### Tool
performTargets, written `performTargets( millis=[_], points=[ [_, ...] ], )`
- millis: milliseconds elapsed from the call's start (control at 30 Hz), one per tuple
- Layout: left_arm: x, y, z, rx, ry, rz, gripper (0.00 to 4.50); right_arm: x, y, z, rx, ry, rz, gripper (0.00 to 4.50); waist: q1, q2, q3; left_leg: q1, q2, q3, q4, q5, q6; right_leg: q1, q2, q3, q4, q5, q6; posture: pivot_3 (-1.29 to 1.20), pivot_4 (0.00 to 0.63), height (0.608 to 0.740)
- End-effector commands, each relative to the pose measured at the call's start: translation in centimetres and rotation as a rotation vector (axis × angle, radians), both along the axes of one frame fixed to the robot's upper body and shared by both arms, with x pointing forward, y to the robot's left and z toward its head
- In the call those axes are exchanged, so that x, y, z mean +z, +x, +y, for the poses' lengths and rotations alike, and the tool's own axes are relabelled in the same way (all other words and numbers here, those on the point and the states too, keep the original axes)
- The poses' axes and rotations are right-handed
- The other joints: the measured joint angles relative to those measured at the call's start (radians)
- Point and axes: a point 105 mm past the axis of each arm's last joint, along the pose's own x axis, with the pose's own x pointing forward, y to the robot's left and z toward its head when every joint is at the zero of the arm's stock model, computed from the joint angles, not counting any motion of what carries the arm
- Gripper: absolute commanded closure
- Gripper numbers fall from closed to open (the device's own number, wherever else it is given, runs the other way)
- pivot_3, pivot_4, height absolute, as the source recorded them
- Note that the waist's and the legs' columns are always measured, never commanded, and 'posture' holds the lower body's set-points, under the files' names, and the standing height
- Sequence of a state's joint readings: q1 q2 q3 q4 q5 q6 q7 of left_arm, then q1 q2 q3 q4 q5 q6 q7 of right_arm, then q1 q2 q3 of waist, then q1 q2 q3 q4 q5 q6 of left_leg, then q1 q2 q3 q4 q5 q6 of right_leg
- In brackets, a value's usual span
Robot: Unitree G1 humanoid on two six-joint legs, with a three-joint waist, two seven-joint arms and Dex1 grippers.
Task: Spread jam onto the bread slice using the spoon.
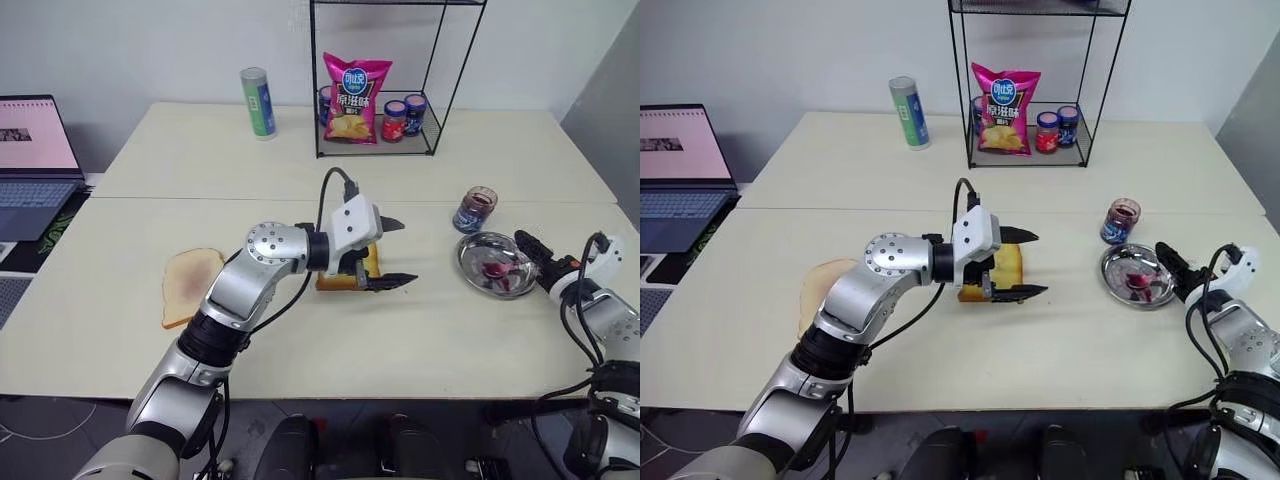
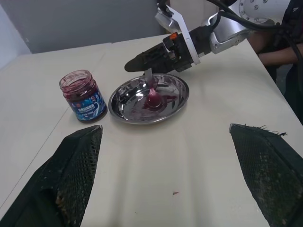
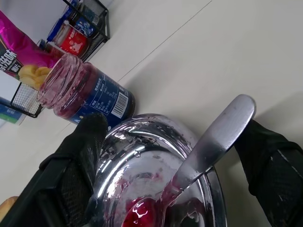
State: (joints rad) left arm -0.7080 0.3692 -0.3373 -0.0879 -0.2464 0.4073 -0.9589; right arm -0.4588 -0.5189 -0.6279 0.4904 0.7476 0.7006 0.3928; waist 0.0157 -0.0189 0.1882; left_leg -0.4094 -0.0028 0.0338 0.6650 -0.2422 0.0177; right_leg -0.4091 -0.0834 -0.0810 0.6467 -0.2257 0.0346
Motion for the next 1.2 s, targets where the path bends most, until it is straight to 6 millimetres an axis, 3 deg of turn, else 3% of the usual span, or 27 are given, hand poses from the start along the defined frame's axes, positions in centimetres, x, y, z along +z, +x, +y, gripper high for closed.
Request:
performTargets(
  millis=[33, 233, 333, 733, 900, 1000, 1200],
  points=[
    [1.3, -0.4, 0.0, -0.012, -0.018, -0.049, 0.03, 1.0, 0.4, -0.7, -0.032, 0.025, -0.063, 0.00, 0.000, 0.000, 0.000, 0.000, 0.000, 0.000, 0.000, 0.000, 0.000, 0.000, 0.000, 0.000, 0.000, 0.000, 0.000, 0.00, 0.150, 0.740],
    [1.4, -0.4, 0.1, -0.015, -0.007, -0.052, 0.03, 1.1, 0.4, -1.5, -0.072, 0.092, -0.096, 0.00, 0.000, 0.000, 0.000, 0.001, 0.000, 0.001, 0.000, 0.000, 0.001, 0.000, 0.000, 0.002, 0.000, 0.001, 0.001, 0.00, 0.150, 0.740],
    [1.4, -0.3, 0.2, -0.010, -0.003, -0.058, 0.00, 0.8, 0.2, -1.6, -0.072, 0.095, -0.095, 0.43, 0.000, 0.000, 0.000, 0.001, 0.000, 0.001, 0.000, 0.000, 0.001, 0.000, 0.000, 0.002, 0.000, 0.001, 0.001, 0.00, 0.150, 0.740],
    [1.4, -0.3, -0.1, -0.014, -0.006, -0.063, 0.00, 1.1, -0.1, -1.6, -0.065, 0.090, -0.109, 2.98, 0.000, 0.000, 0.000, 0.001, 0.000, 0.002, 0.000, 0.000, 0.001, 0.000, 0.000, 0.002, 0.000, 0.001, 0.001, 0.00, 0.150, 0.740],
    [1.4, -0.2, -0.1, -0.010, -0.008, -0.070, 0.00, 1.8, -0.3, -1.7, -0.063, 0.085, -0.125, 4.34, 0.000, 0.000, 0.000, 0.001, 0.000, 0.002, 0.000, 0.000, 0.001, 0.000, 0.000, 0.003, 0.000, 0.001, 0.001, 0.00, 0.150, 0.740],
    [1.5, -0.1, 0.0, -0.004, -0.016, -0.071, 0.00, 2.1, -0.5, -2.0, -0.066, 0.082, -0.133, 4.43, 0.001, 0.000, 0.000, 0.001, 0.000, 0.002, 0.000, 0.000, 0.001, 0.000, 0.000, 0.003, 0.000, 0.001, 0.002, 0.00, 0.150, 0.740],
    [1.1, -0.4, -0.2, -0.021, -0.019, -0.063, 0.00, 4.9, -0.9, -0.9, -0.006, 0.034, -0.202, 4.43, 0.002, 0.000, 0.000, 0.001, 0.000, 0.003, 0.000, 0.000, 0.001, 0.000, 0.000, 0.003, 0.000, 0.001, 0.002, 0.00, 0.150, 0.740]
  ],
)
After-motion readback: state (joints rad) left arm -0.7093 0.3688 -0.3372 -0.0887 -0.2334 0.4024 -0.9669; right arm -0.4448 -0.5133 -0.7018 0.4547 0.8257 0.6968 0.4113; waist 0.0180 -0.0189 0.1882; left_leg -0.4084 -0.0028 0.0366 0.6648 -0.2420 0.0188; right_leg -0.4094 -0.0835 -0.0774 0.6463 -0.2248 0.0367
